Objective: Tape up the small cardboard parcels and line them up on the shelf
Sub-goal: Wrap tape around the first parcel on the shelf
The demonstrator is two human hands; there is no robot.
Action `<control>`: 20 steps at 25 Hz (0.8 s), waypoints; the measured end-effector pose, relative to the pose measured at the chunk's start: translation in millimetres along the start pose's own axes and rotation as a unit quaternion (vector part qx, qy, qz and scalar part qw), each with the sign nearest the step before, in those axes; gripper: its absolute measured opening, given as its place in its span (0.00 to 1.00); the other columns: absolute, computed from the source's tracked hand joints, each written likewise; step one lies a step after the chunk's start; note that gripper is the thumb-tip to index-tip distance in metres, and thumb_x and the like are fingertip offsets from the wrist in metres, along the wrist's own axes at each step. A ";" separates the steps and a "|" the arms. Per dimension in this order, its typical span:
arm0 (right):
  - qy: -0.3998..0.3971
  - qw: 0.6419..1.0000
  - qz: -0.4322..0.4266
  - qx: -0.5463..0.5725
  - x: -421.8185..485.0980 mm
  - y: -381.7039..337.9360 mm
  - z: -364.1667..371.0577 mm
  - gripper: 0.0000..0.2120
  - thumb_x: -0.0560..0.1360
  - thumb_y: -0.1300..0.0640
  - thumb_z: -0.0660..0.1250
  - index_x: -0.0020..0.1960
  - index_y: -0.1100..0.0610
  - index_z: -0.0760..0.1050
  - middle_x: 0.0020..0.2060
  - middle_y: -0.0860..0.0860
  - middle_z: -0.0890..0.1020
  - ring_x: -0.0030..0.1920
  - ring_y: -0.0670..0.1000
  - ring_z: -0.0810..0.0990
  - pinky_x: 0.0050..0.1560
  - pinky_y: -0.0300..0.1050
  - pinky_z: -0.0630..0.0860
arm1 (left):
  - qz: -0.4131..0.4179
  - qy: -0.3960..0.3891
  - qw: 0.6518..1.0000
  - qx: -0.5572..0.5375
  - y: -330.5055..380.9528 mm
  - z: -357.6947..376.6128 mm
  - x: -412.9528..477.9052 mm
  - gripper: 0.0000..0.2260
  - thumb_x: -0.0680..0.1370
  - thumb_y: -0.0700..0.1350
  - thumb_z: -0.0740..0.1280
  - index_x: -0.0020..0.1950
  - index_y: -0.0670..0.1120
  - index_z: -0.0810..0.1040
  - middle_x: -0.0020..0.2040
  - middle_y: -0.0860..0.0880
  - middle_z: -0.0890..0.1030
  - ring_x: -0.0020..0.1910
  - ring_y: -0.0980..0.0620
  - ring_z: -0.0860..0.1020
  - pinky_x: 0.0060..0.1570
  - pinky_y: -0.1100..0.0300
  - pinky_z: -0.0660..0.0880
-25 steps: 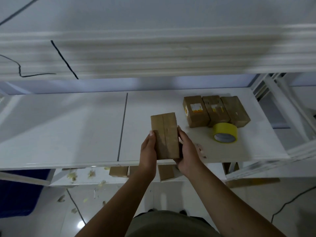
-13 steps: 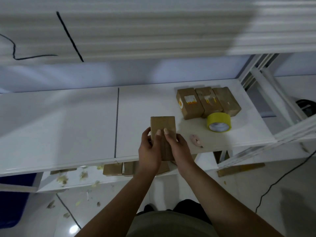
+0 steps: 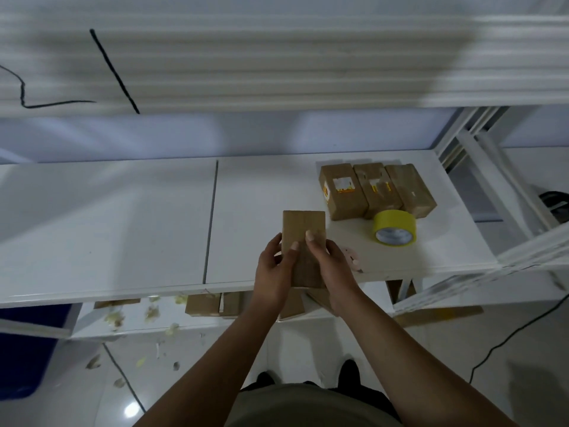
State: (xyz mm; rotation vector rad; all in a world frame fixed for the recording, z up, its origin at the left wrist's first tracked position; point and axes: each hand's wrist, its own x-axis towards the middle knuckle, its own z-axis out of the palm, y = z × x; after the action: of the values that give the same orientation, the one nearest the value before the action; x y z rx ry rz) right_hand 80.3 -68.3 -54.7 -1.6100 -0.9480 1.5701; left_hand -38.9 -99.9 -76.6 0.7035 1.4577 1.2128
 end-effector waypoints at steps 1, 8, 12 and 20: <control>0.009 0.999 -0.013 -0.038 2.8 -3.2 -6.0 0.27 0.76 0.34 0.71 0.68 0.49 0.76 0.57 0.48 0.85 0.55 0.48 0.85 0.51 0.45 0.83 | -0.004 0.024 0.999 0.027 -0.8 1.9 3.9 0.22 0.84 0.58 0.67 0.77 0.52 0.74 0.66 0.47 0.83 0.60 0.48 0.84 0.59 0.46 0.84; 0.279 0.845 -0.352 -0.291 30.3 -28.3 -111.2 0.14 0.78 0.45 0.71 0.53 0.56 0.82 0.49 0.53 0.83 0.53 0.54 0.75 0.50 0.42 0.66 | -0.040 0.157 0.967 0.198 -6.4 22.0 45.1 0.24 0.85 0.60 0.61 0.74 0.45 0.74 0.66 0.42 0.80 0.69 0.42 0.74 0.69 0.43 0.74; 0.213 0.879 -0.194 -0.381 62.8 -39.2 -163.2 0.29 0.73 0.33 0.63 0.64 0.53 0.79 0.65 0.57 0.79 0.69 0.61 0.71 0.69 0.55 0.64 | -0.005 0.188 0.933 0.307 -17.3 35.3 55.4 0.25 0.86 0.60 0.58 0.72 0.44 0.74 0.70 0.42 0.77 0.71 0.39 0.70 0.68 0.43 0.69; 0.057 0.972 -0.069 -0.219 104.3 -42.4 -190.2 0.15 0.75 0.45 0.76 0.48 0.55 0.77 0.51 0.55 0.80 0.55 0.53 0.83 0.48 0.45 0.76 | 0.242 0.204 0.902 0.293 -19.8 71.4 25.6 0.13 0.83 0.42 0.66 0.68 0.52 0.75 0.64 0.51 0.77 0.63 0.51 0.75 0.59 0.56 0.77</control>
State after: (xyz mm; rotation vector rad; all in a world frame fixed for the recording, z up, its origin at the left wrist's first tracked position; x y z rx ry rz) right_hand 269.2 46.2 -63.4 -1.8588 -1.3807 1.2129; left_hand 25.7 -61.0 -98.3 1.3414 2.1232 1.3493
